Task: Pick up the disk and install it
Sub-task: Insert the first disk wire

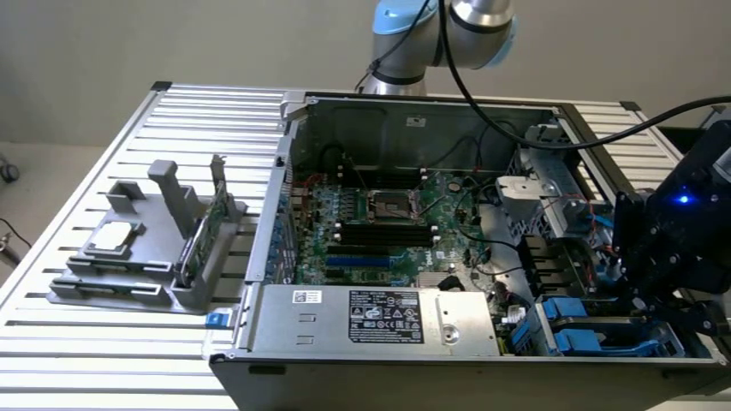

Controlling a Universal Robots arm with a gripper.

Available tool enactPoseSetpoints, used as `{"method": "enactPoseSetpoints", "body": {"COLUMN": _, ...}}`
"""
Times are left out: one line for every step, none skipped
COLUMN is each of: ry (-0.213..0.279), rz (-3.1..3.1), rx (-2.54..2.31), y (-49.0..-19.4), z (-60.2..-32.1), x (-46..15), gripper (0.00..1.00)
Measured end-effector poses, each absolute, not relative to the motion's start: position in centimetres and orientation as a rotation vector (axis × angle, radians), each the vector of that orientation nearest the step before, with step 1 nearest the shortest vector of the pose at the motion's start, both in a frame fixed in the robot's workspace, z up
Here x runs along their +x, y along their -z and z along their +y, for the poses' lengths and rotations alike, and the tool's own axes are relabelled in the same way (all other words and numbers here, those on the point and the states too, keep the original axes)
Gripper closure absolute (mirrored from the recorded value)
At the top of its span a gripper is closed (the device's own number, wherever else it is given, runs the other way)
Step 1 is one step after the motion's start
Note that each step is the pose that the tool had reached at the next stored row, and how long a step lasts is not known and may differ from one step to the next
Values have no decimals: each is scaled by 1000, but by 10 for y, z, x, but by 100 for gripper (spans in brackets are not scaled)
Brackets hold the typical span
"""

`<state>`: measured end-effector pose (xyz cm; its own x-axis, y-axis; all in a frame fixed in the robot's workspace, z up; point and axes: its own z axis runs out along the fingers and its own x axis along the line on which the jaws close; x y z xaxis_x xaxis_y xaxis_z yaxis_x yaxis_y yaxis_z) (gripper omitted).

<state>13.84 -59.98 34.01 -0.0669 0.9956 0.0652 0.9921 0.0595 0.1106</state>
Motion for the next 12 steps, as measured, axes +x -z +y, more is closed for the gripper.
{"method": "enactPoseSetpoints", "body": {"ry": -196, "rz": 2265, "rx": 2127, "y": -340, "z": -600, "x": 138, "gripper": 83}}
{"method": "enactPoseSetpoints", "body": {"ry": -196, "rz": 2264, "rx": 2127, "y": -340, "z": -600, "x": 138, "gripper": 83}}
{"method": "enactPoseSetpoints", "body": {"ry": -197, "rz": 2263, "rx": 2127, "y": -340, "z": -600, "x": 138, "gripper": 83}}
{"method": "enactPoseSetpoints", "body": {"ry": -198, "rz": 2263, "rx": 2127, "y": -340, "z": -600, "x": 138, "gripper": 83}}
{"method": "enactPoseSetpoints", "body": {"ry": -198, "rz": 2262, "rx": 2127, "y": -340, "z": -600, "x": 138, "gripper": 83}}
{"method": "enactPoseSetpoints", "body": {"ry": -199, "rz": 2261, "rx": 2127, "y": -340, "z": -600, "x": 138, "gripper": 83}}
{"method": "enactPoseSetpoints", "body": {"ry": -200, "rz": 2261, "rx": 2127, "y": -340, "z": -600, "x": 138, "gripper": 83}}
{"method": "enactPoseSetpoints", "body": {"ry": -201, "rz": 2260, "rx": 2126, "y": -340, "z": -600, "x": 138, "gripper": 83}}
{"method": "enactPoseSetpoints", "body": {"ry": -201, "rz": 2259, "rx": 2126, "y": -340, "z": -600, "x": 137, "gripper": 83}}
{"method": "enactPoseSetpoints", "body": {"ry": -201, "rz": 2259, "rx": 2126, "y": -340, "z": -600, "x": 137, "gripper": 83}}
{"method": "enactPoseSetpoints", "body": {"ry": -202, "rz": 2258, "rx": 2126, "y": -339, "z": -600, "x": 137, "gripper": 83}}
{"method": "enactPoseSetpoints", "body": {"ry": -203, "rz": 2258, "rx": 2126, "y": -339, "z": -600, "x": 137, "gripper": 83}}
